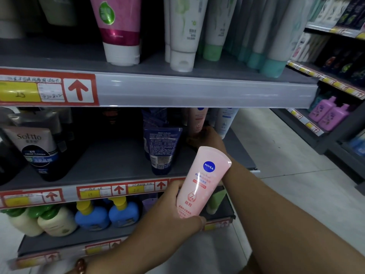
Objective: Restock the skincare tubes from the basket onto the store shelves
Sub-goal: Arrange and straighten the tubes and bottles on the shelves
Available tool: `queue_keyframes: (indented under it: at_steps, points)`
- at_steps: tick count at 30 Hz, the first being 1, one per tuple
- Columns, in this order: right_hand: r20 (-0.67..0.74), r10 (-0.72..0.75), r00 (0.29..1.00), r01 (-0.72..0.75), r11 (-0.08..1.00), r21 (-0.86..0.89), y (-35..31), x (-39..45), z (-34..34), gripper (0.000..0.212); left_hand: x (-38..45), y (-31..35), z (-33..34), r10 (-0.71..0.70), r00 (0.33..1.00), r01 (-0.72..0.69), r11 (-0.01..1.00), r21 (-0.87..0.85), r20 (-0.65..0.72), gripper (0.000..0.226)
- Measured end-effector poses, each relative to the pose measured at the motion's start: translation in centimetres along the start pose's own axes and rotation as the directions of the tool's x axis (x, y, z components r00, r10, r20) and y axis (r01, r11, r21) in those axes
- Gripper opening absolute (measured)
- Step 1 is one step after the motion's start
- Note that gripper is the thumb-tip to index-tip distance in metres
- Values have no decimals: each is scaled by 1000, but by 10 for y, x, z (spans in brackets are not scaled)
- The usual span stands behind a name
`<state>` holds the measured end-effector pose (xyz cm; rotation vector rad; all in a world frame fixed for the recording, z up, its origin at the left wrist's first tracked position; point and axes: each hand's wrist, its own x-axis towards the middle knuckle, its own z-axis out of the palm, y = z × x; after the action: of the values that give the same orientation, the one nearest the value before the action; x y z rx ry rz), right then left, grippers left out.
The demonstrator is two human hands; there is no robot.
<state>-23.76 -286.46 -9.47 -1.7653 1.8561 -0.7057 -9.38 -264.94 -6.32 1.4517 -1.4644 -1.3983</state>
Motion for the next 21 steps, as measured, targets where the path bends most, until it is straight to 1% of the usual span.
queue_keyframes:
  at_steps: [2,3,5,6,7,9,10,12,14,16,17,18,20,21]
  points:
    - [66,-52,996,52,999,0,4,-8,-18,45,2,2,4,14,1000,-14,1000,-1,-3,61]
    - [107,-51,993,53,999,-12,8,-12,-28,41,2,4,7,22,1000,-22,1000,-7,-10,58]
    - [182,-11,983,30,994,-101,13,-24,-49,31,5,10,14,32,999,-33,999,-25,-36,53]
    - [209,10,978,17,992,-126,17,-32,-58,21,7,12,17,31,998,-33,999,-35,-50,52]
    - [223,30,974,-8,995,-99,20,-40,-64,12,9,15,19,32,997,-35,998,-44,-68,52]
    - [276,107,955,-136,987,89,24,-59,-73,10,14,17,24,23,995,-30,997,-67,-92,53]
    - [316,141,938,-213,955,206,26,-66,-77,13,17,17,26,15,995,-23,996,-81,-101,54]
    - [408,158,899,-333,852,404,25,-77,-83,24,25,16,30,-5,992,-10,993,-116,-128,50]
    - [528,155,835,-455,736,502,18,-87,-91,34,33,17,33,-8,988,-15,989,-147,-157,45]
    - [647,86,758,-507,702,501,8,-99,-96,36,41,19,37,-2,983,-26,989,-149,-182,48]
    - [671,60,739,-495,723,481,3,-105,-96,33,44,20,39,8,980,-37,989,-144,-200,51]
    - [668,42,743,-450,771,452,-1,-109,-95,30,47,20,41,18,977,-49,989,-140,-214,52]
    - [601,28,799,-314,872,376,-9,-113,-89,27,49,21,44,48,976,-75,989,-124,-212,53]
    - [560,25,828,-269,894,358,-11,-112,-86,27,49,22,45,63,977,-87,990,-114,-203,55]
